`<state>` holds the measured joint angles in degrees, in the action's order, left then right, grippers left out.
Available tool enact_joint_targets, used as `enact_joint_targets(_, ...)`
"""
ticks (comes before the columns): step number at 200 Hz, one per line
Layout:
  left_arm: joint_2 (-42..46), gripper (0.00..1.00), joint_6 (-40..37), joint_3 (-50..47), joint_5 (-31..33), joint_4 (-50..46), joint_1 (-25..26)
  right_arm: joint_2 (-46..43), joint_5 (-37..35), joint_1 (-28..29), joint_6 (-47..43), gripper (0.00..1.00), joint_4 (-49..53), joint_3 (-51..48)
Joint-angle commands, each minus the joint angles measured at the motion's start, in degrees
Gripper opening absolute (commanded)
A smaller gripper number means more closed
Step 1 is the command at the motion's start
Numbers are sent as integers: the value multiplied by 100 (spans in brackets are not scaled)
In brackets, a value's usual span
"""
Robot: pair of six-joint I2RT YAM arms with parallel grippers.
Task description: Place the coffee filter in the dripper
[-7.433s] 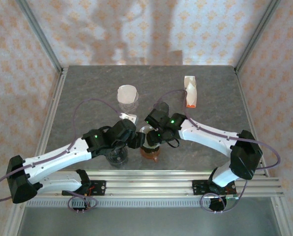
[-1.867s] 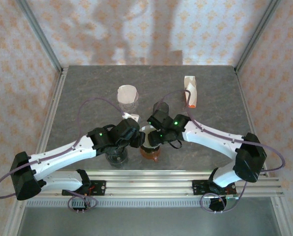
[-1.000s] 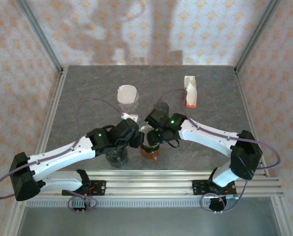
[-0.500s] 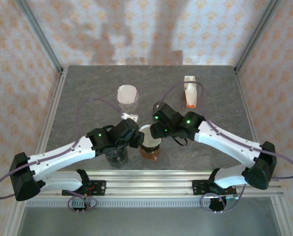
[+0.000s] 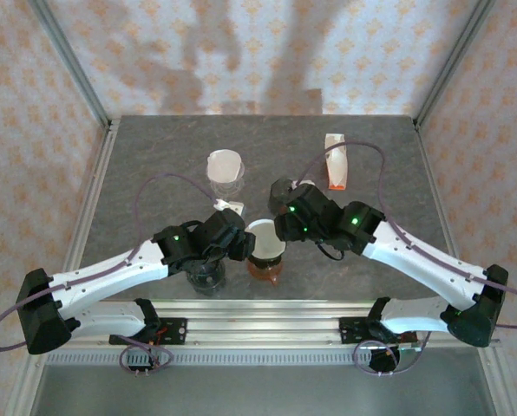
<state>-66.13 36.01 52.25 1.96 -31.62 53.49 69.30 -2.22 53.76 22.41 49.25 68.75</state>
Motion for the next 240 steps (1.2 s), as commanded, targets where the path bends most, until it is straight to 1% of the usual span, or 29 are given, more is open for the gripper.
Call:
enact_joint_targets(1, 81, 49, 18, -69, 169, -33, -40, -83, -217, 27, 104, 67, 72, -99)
enact_joint_targets(42, 150, 54, 20, -28, 173, -29, -48, -93, -217, 25, 94, 67, 60, -99)
enact_joint_targets(109, 306, 56, -15, 118, 278, -154, -47, -118, -235, 30, 92, 67, 97, -46)
enact_joint_targets(166, 446, 56, -17, 299, 287, -283, -39, -118, -283, 29, 85, 68, 213, 87)
enact_joint_targets(171, 474, 56, -8, 303, 282, -284, -45, -272, -288, 27, 80, 68, 225, 94)
enact_joint_targets(240, 992, 52, 73, 381, 435, -447, -37, -640, -413, 29, 131, 68, 381, -15)
